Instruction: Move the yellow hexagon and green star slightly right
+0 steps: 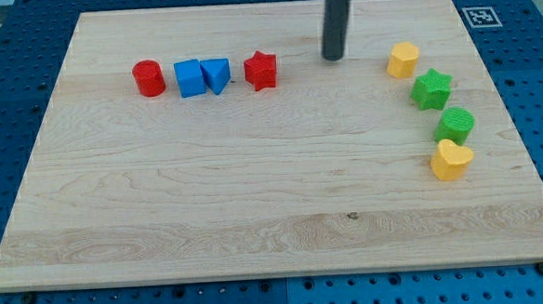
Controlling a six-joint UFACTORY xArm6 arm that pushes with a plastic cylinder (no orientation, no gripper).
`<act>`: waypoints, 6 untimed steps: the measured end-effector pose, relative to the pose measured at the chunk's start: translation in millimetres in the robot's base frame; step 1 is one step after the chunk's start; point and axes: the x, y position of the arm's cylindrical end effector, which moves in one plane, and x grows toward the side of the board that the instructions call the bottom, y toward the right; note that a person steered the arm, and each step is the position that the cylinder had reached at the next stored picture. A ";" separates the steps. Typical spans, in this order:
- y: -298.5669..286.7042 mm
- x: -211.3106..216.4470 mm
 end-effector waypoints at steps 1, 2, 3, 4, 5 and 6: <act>30.6 0.2; 57.7 9.6; 77.2 29.6; 95.2 46.3; 98.9 59.1; 98.8 65.9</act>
